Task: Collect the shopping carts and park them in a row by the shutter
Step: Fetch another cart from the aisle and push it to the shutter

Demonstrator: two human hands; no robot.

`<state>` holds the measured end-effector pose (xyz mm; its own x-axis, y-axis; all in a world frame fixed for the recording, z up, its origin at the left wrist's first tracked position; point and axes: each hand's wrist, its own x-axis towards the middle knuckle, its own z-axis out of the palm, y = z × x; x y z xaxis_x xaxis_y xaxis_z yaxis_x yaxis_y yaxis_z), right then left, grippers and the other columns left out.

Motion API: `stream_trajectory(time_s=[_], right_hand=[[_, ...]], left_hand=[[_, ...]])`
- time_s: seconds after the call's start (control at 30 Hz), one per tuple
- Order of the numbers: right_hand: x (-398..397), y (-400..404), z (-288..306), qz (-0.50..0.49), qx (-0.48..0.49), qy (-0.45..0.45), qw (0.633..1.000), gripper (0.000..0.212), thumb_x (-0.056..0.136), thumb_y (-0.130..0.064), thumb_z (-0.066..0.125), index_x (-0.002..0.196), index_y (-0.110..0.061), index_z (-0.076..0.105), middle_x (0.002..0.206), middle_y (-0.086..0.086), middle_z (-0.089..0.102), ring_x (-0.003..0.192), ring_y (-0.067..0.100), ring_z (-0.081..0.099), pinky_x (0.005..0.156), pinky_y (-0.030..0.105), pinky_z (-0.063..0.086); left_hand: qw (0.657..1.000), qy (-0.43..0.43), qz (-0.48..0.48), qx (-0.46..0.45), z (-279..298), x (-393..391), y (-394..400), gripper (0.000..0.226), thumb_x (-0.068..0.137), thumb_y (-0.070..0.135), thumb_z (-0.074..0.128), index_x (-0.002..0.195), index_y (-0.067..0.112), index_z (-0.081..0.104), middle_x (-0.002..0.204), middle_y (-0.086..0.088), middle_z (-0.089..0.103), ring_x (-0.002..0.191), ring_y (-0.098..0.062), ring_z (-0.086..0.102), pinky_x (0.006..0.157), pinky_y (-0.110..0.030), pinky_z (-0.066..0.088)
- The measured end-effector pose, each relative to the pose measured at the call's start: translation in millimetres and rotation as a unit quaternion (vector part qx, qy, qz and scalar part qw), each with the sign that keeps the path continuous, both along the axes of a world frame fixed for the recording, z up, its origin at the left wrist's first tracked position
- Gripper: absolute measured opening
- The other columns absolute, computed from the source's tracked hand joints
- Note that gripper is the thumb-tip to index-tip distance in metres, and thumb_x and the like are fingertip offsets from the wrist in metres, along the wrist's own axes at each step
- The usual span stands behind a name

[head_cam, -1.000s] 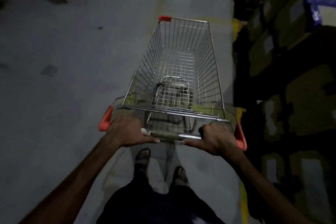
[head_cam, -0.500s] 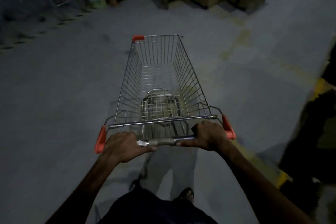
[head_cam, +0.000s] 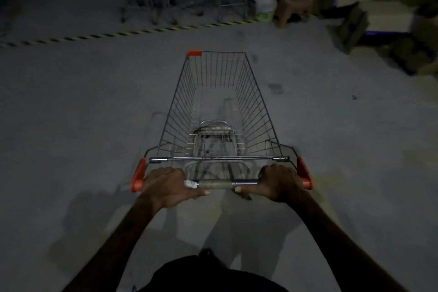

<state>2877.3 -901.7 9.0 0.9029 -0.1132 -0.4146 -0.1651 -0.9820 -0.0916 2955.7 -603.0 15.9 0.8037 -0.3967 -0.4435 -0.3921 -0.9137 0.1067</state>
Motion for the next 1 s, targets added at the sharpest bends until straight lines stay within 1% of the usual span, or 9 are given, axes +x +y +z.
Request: stream_trajectory(time_s=[0.1, 0.17, 0.27, 0.37, 0.5, 0.63, 0.7, 0.9, 1.0], right_hand=[[71, 39, 6, 0.044, 0.003, 0.011, 0.999, 0.093, 0.054, -0.112, 0.037, 0.058, -0.022, 0.061, 0.067, -0.006, 0.066, 0.061, 0.010, 0.058, 0.060, 0.027, 0.039], [117, 58, 4, 0.077, 0.004, -0.010, 0.997, 0.094, 0.056, -0.112, 0.034, 0.058, -0.022, 0.061, 0.061, -0.008, 0.063, 0.057, 0.005, 0.056, 0.057, 0.025, 0.039], [186, 76, -7, 0.121, 0.013, -0.040, 0.992, 0.099, 0.054, -0.115, 0.028, 0.059, -0.022, 0.062, 0.056, -0.008, 0.062, 0.054, 0.004, 0.061, 0.053, 0.022, 0.043], [259, 94, -13, 0.158, 0.003, -0.060, 0.986, 0.104, 0.050, -0.117, 0.022, 0.061, -0.021, 0.061, 0.063, -0.007, 0.065, 0.063, 0.012, 0.065, 0.061, 0.027, 0.051], [360, 121, -14, 0.195, -0.003, -0.066, 0.979, 0.106, 0.054, -0.116, 0.026, 0.063, -0.019, 0.066, 0.062, -0.007, 0.065, 0.061, 0.010, 0.063, 0.063, 0.027, 0.048], [460, 150, -9, 0.216, 0.028, -0.091, 0.972, 0.099, 0.050, -0.117, 0.024, 0.055, -0.022, 0.053, 0.053, -0.009, 0.051, 0.057, 0.014, 0.061, 0.064, 0.030, 0.053], [507, 165, -7, 0.234, 0.033, -0.103, 0.966, 0.098, 0.052, -0.116, 0.024, 0.055, -0.023, 0.052, 0.051, -0.008, 0.052, 0.053, 0.012, 0.060, 0.060, 0.029, 0.052], [642, 216, -1, 0.261, 0.027, -0.095, 0.960, 0.096, 0.055, -0.115, 0.026, 0.057, -0.023, 0.052, 0.057, -0.008, 0.055, 0.059, 0.014, 0.064, 0.058, 0.028, 0.045], [704, 247, 6, 0.281, 0.018, -0.081, 0.956, 0.094, 0.060, -0.112, 0.034, 0.060, -0.021, 0.059, 0.056, -0.010, 0.055, 0.055, 0.009, 0.057, 0.056, 0.027, 0.042]], left_hand=[[0.999, 0.020, 0.038, -0.005, 10, 47, 40, 0.075, 0.069, 0.106, 0.047, 0.062, 0.032, 0.060, 0.066, 0.012, 0.063, 0.062, 0.000, 0.055, 0.057, -0.026, 0.036], [0.998, 0.026, 0.059, 0.003, 11, 78, 62, 0.073, 0.071, 0.104, 0.046, 0.060, 0.033, 0.058, 0.065, 0.016, 0.058, 0.063, 0.000, 0.053, 0.061, -0.027, 0.038], [0.996, 0.005, 0.086, 0.012, 3, 124, 87, 0.083, 0.064, 0.109, 0.042, 0.065, 0.028, 0.057, 0.086, 0.004, 0.073, 0.084, -0.015, 0.067, 0.078, -0.032, 0.049], [0.994, -0.026, 0.108, 0.013, -5, 175, 108, 0.084, 0.063, 0.111, 0.038, 0.068, 0.029, 0.052, 0.108, -0.002, 0.079, 0.104, -0.021, 0.072, 0.088, -0.035, 0.051], [0.987, -0.082, 0.133, 0.028, -15, 252, 134, 0.090, 0.060, 0.113, 0.034, 0.067, 0.027, 0.056, 0.102, -0.003, 0.079, 0.099, -0.023, 0.074, 0.086, -0.035, 0.054], [0.981, -0.106, 0.155, 0.048, -16, 337, 164, 0.094, 0.061, 0.114, 0.031, 0.073, 0.024, 0.057, 0.098, -0.003, 0.078, 0.094, -0.022, 0.074, 0.083, -0.035, 0.054], [0.977, -0.121, 0.164, 0.056, -17, 378, 180, 0.095, 0.061, 0.114, 0.031, 0.071, 0.023, 0.057, 0.094, -0.002, 0.078, 0.093, -0.021, 0.074, 0.084, -0.035, 0.055], [0.968, -0.119, 0.214, 0.057, -25, 492, 226, 0.091, 0.061, 0.113, 0.035, 0.061, 0.023, 0.045, 0.090, -0.003, 0.077, 0.091, -0.021, 0.075, 0.080, -0.033, 0.052], [0.961, -0.159, 0.217, 0.072, -30, 545, 253, 0.099, 0.052, 0.117, 0.015, 0.064, 0.023, 0.045, 0.088, -0.004, 0.078, 0.090, -0.023, 0.075, 0.080, -0.032, 0.054]])
